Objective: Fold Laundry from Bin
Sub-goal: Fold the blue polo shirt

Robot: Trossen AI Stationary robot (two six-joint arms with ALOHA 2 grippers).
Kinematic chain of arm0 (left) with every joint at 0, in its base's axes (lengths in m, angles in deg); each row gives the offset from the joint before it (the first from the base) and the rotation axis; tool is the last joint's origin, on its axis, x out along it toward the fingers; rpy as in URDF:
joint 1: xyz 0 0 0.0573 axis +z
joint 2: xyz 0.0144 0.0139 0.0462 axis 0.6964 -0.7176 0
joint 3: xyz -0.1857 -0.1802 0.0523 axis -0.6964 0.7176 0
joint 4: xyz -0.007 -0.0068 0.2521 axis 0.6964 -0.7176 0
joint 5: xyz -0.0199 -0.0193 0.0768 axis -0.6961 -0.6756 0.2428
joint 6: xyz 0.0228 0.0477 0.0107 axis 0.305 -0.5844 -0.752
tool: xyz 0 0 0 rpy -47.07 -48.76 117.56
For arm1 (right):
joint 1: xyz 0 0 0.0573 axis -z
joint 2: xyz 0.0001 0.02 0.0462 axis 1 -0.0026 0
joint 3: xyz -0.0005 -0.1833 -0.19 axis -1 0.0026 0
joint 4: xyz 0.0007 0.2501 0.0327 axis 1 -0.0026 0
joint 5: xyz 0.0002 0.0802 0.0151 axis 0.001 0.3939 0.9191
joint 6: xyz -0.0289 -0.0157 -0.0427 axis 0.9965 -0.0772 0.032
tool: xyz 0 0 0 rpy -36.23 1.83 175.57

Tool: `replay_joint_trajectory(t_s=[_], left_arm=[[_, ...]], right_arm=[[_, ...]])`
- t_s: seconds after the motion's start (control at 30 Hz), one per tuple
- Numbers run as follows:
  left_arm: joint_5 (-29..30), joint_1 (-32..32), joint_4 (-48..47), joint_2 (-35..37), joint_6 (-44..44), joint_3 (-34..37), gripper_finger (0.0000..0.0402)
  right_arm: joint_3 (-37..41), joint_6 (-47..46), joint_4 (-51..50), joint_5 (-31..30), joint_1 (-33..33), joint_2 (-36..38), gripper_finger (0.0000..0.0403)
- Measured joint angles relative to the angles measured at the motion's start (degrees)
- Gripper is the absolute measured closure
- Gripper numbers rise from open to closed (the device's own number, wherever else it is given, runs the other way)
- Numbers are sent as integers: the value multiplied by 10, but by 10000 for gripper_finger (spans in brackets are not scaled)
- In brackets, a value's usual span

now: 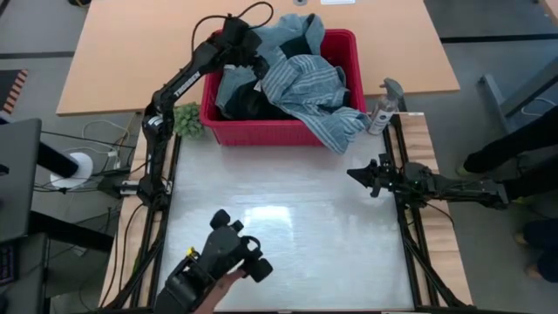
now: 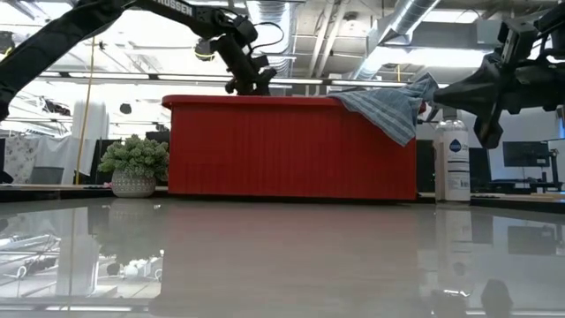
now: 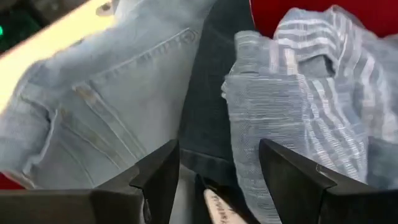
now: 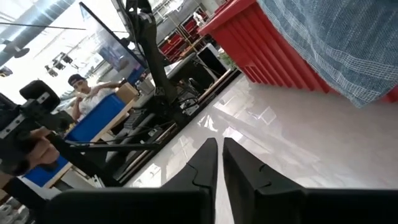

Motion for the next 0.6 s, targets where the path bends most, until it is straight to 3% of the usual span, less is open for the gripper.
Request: replay_joint_trajectory(t_s=[0.17, 0.4, 0.6], left_arm=[[-105, 3, 17, -3, -11, 0, 151], [-69, -15, -1, -23, -52, 1, 94], [-97, -18, -38, -45, -10, -1, 90]], right_arm=[[0, -13, -2, -3, 0, 0, 315], [0, -13, -2, -3, 0, 0, 273], [0, -14, -1, -3, 0, 0, 248]])
